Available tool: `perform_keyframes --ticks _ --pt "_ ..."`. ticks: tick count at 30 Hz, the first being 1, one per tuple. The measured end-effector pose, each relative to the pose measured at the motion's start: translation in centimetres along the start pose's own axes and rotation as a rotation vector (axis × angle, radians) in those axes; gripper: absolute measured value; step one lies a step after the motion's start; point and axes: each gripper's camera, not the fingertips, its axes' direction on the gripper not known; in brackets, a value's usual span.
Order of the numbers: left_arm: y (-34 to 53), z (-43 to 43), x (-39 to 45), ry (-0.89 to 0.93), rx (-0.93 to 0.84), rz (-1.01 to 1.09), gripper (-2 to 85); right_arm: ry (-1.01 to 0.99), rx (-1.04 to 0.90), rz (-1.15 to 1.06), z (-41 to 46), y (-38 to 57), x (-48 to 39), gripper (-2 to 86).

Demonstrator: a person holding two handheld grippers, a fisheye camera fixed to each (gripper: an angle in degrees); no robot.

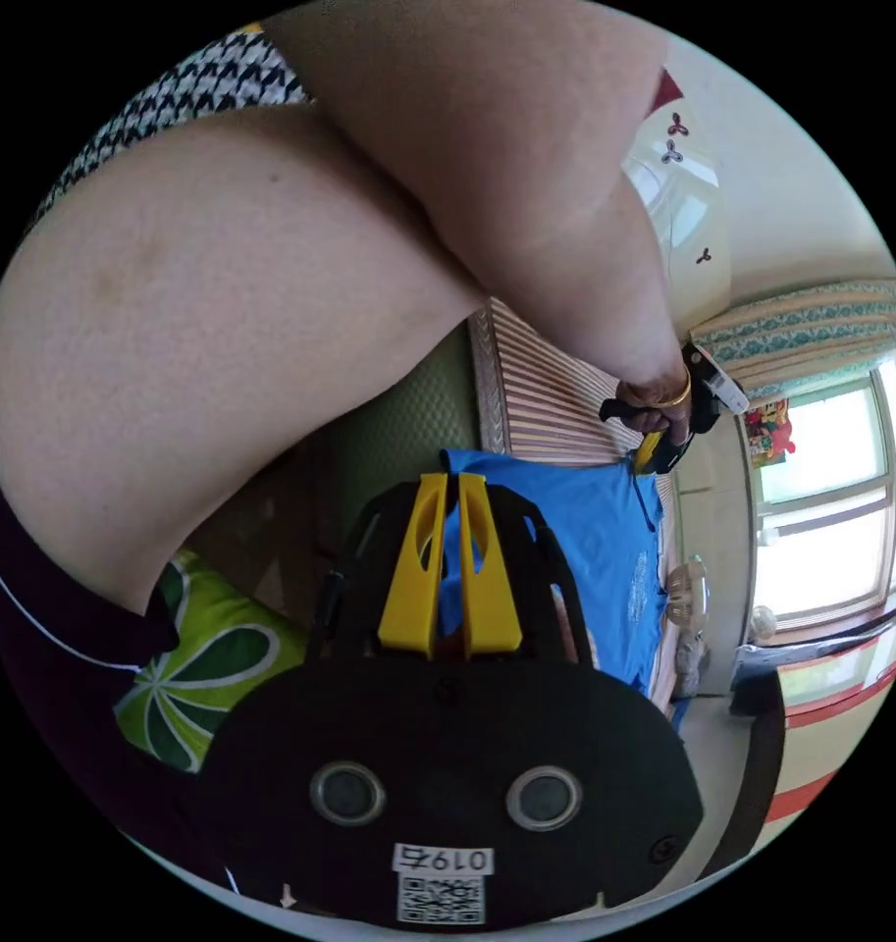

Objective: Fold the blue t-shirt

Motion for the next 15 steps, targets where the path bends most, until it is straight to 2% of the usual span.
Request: perform_keyframes --ticks 4,7,11,13,15 --pt "-0.9 -2.5 2.2 -0.068 -0.039 0.051 0.9 0.024 0.037 -0.019 -0.9 1.4 -1.1 4.4" --pt "-1.7 -5.0 4.2 -0.207 -0.098 0.081 0.9 0.024 0.028 -0.038 -1.5 3.2 -2.6 7.9" --pt "-2.3 -9.5 7.6 -0.393 -0.093 0.135 0.9 0.035 0.035 0.039 -2.2 7.6 -4.1 6.3" --pt "-2.6 -11.5 8.4 -0.388 -0.063 0.135 0.9 0.0 0.024 0.127 -1.7 9.6 -3.7 5.7" --pt "-2.7 -13.5 9.0 -0.293 -0.009 0.137 0.9 -0.038 0.027 0.199 -1.0 11.1 -3.4 5.4"
